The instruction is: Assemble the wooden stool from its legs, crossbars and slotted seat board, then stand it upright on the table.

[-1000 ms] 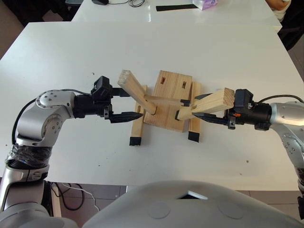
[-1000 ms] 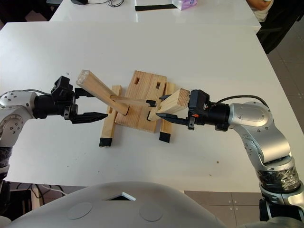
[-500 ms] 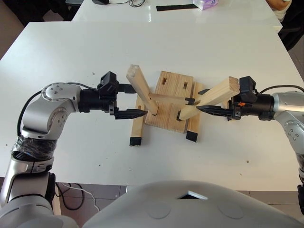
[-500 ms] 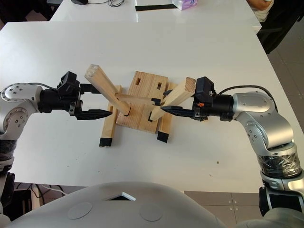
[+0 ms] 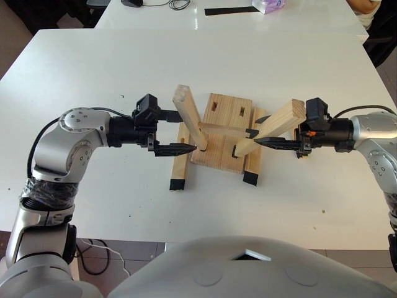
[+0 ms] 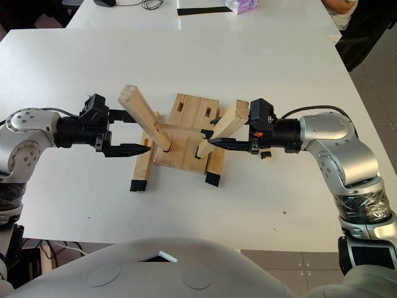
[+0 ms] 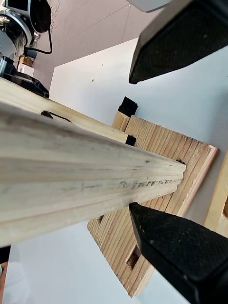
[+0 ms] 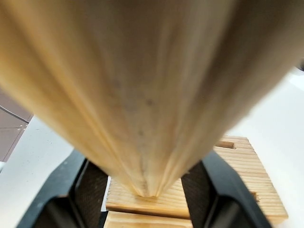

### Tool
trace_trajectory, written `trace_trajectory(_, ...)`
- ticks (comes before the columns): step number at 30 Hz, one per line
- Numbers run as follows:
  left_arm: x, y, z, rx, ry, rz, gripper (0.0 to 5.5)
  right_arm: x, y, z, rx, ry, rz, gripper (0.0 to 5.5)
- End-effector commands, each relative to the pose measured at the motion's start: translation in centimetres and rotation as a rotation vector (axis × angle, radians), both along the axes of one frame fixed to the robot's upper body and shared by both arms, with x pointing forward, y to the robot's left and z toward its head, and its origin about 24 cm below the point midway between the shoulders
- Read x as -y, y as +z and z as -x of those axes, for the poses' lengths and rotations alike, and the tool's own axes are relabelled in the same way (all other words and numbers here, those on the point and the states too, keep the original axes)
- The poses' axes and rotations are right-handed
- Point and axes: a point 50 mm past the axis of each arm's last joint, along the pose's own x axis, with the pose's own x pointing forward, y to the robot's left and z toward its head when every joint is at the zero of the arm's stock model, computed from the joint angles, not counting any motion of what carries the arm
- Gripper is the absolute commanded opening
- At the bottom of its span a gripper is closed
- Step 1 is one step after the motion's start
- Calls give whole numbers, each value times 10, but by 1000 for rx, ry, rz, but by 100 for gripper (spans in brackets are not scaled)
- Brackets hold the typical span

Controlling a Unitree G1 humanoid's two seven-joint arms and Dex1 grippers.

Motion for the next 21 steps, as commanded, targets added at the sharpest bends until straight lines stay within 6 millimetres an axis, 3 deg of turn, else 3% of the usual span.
trace_trajectory(1,24,10,3,35,-111,47,462,-10,-32,9,-136,64,104,206)
trace_trajectory(7,53,33,18,85,-223,113,462,-28,-35,3,-172,163,195,206)
trace_trajectory(11,60,41,23,106,-249,123,462,-29,-42,-2,-231,207,306,206)
trace_trajectory(16,70,51,23,126,-269,141,462,-37,-47,-18,-314,199,311,206)
trace_trajectory(21,91,54,24,129,-340,151,462,-41,-76,-6,-374,219,363,206)
